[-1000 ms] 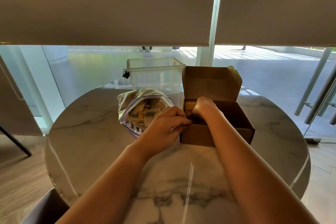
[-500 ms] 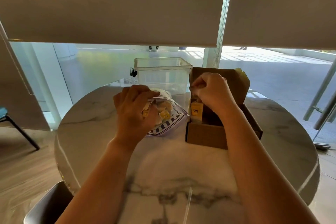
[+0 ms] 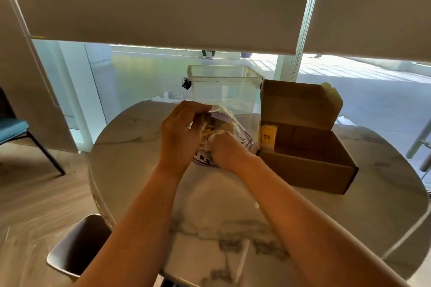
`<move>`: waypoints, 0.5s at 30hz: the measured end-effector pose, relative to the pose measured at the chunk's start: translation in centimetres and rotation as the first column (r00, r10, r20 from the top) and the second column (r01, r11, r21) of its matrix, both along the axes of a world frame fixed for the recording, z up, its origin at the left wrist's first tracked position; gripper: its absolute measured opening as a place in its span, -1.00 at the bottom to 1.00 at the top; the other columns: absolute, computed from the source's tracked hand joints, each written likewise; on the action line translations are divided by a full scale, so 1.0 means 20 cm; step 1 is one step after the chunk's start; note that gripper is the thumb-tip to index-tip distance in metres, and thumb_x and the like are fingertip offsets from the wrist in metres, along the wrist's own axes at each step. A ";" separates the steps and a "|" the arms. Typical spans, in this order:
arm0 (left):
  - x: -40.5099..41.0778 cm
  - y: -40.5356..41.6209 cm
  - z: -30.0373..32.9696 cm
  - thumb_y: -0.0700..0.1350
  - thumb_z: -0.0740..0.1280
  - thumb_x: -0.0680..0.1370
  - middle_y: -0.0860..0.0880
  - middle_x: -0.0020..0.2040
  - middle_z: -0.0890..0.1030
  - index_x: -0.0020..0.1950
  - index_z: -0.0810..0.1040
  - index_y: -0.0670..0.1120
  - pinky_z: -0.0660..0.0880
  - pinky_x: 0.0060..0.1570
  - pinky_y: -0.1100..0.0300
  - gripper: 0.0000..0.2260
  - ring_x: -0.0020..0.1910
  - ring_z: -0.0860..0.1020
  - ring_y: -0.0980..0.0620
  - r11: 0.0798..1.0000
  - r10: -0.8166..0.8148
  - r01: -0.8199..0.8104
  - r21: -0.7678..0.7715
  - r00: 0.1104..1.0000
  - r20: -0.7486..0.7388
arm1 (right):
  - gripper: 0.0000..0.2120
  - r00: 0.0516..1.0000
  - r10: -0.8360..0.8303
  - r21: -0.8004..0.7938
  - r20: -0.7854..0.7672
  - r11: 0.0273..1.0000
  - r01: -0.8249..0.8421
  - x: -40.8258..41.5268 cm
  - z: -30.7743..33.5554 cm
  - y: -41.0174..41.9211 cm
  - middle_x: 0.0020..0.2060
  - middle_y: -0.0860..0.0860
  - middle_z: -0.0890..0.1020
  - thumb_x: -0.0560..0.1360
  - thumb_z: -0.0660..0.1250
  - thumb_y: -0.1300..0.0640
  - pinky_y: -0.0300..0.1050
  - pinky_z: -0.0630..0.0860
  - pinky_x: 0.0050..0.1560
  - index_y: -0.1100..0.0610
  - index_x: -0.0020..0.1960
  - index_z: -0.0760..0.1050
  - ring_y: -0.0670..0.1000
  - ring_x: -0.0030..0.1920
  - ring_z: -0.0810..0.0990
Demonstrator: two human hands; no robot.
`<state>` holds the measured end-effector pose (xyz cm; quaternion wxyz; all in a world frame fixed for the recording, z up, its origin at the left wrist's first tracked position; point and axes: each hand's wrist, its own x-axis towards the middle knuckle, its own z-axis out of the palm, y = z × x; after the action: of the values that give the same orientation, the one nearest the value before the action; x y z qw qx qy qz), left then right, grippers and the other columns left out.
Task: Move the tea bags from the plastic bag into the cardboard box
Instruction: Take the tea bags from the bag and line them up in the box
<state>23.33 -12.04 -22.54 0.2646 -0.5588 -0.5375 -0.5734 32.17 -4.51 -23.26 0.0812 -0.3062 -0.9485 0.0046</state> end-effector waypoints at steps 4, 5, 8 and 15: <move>0.00 0.00 0.00 -0.37 0.42 0.42 -0.08 -0.14 0.64 -0.06 0.64 -0.23 0.43 -0.05 0.48 -0.87 -0.13 0.53 0.17 1.000 -0.023 0.023 0.019 1.000 -0.001 | -0.76 0.998 -0.027 0.060 -0.055 0.998 0.031 0.00 -0.06 0.02 0.14 0.16 0.52 0.55 0.17 0.26 -0.11 0.41 0.16 0.26 0.17 0.49 0.11 0.14 0.47; 0.01 0.00 0.00 -0.38 0.42 0.42 -0.07 -0.15 0.63 -0.07 0.64 -0.23 0.43 -0.05 0.48 -0.87 -0.13 0.53 0.19 0.999 -0.029 0.029 0.026 1.000 -0.007 | -0.75 0.997 -0.022 0.082 -0.078 0.996 0.029 0.00 -0.09 0.03 0.17 0.15 0.49 0.54 0.19 0.28 -0.12 0.42 0.19 0.25 0.20 0.48 0.10 0.17 0.45; 0.00 0.01 0.00 -0.41 0.42 0.40 -0.04 -0.17 0.61 -0.12 0.63 -0.23 0.45 -0.08 0.44 -0.87 -0.15 0.53 0.18 0.998 -0.049 0.049 0.027 0.999 -0.013 | -0.67 0.993 -0.036 0.084 -0.112 0.995 0.046 0.01 -0.09 0.02 0.23 0.16 0.42 0.51 0.22 0.35 -0.08 0.46 0.22 0.28 0.28 0.41 0.10 0.24 0.39; 0.02 0.01 -0.01 -0.38 0.37 0.39 0.00 0.00 0.56 -0.12 0.66 -0.19 0.42 0.02 0.45 -0.85 0.02 0.51 0.18 0.989 -0.135 0.140 -0.040 0.984 0.116 | -0.76 0.945 -0.060 -0.062 -0.322 0.997 0.042 0.14 0.16 -0.06 0.01 0.08 0.56 0.52 0.27 0.26 -0.15 0.49 0.06 0.17 0.19 0.45 0.06 0.05 0.56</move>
<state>23.72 -11.91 -22.67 0.1801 -0.5676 -0.5253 -0.6079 34.99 -5.76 -19.98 0.2275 -0.3276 -0.9136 0.0786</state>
